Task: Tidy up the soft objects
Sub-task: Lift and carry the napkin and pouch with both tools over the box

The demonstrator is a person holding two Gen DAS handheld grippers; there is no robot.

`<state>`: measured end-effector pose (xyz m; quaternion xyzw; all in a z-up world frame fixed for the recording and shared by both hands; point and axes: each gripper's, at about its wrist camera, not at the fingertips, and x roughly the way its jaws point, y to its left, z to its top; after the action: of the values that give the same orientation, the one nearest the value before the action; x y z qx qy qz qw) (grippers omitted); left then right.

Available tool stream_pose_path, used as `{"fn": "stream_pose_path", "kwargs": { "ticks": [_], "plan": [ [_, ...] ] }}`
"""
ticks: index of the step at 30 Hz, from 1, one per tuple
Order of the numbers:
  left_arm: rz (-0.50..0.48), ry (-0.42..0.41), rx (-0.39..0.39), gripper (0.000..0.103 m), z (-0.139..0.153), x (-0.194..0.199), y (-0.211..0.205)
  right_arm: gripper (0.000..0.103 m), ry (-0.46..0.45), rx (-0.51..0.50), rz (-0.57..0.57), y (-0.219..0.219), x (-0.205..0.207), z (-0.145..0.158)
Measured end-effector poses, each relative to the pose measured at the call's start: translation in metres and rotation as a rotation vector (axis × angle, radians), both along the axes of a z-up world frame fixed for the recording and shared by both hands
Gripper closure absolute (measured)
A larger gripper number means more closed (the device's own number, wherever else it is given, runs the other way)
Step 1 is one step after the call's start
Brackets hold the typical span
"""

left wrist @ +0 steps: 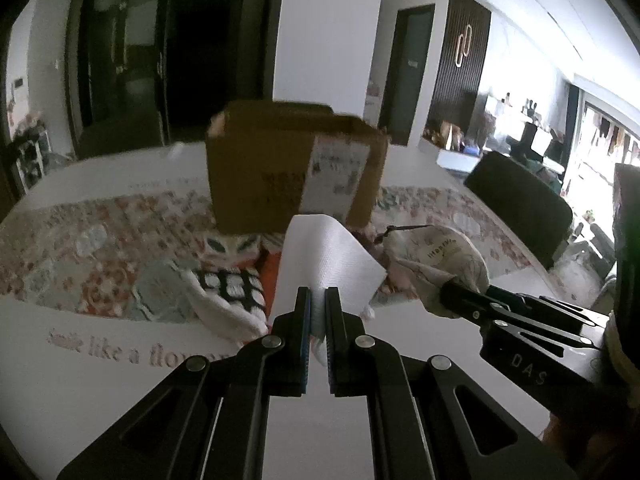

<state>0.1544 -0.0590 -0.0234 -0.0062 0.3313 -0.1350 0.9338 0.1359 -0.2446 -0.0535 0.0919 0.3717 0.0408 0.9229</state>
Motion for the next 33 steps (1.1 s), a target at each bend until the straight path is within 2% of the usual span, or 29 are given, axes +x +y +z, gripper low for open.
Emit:
{"fn": "stream_pose_path", "kwargs": {
  "ticks": [12, 26, 33],
  "plan": [
    [0.017, -0.087, -0.023, 0.094, 0.040, 0.004, 0.018, 0.080, -0.113, -0.014, 0.019, 0.016, 0.000, 0.045],
    [0.042, -0.203, -0.010, 0.094, 0.086, 0.024, 0.030, 0.080, -0.215, -0.038, 0.037, 0.032, 0.025, 0.093],
    [0.049, -0.232, -0.009, 0.094, 0.100, 0.042, 0.032, 0.080, -0.251, -0.060, 0.044, 0.036, 0.044, 0.110]
  ]
}}
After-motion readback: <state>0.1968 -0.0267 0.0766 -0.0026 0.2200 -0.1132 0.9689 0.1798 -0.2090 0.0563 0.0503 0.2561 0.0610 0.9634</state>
